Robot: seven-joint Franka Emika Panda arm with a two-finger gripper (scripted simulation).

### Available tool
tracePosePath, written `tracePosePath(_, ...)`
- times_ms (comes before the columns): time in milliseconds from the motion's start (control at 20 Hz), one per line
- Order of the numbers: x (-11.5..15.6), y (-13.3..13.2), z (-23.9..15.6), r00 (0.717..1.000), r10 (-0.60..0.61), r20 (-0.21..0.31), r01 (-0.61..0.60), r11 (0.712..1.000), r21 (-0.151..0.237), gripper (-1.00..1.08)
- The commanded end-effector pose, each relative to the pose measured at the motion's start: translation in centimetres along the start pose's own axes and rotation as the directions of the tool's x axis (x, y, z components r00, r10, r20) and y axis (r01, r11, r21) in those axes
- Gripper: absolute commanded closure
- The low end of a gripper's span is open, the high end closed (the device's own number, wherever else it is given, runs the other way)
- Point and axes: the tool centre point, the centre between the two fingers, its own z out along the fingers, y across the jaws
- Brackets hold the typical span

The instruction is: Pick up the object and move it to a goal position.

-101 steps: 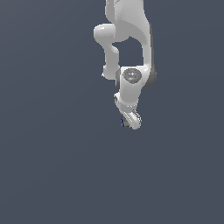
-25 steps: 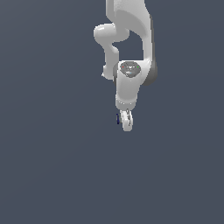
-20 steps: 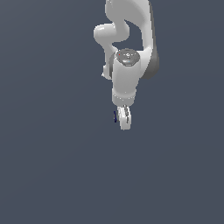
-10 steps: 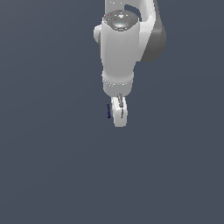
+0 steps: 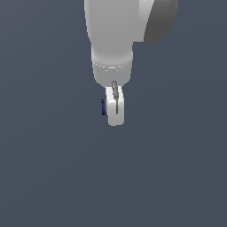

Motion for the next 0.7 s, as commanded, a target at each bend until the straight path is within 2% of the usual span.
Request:
tracePosePath(0, 0.4, -0.6, -1.3, 1.0, -0.001, 0.001, 0.001, 1.0, 0.0, 1.08)
tracePosePath(650, 1.4, -2.1, -4.2, 1.0, -0.002, 0.001, 0.002, 1.0, 0.0, 1.08)
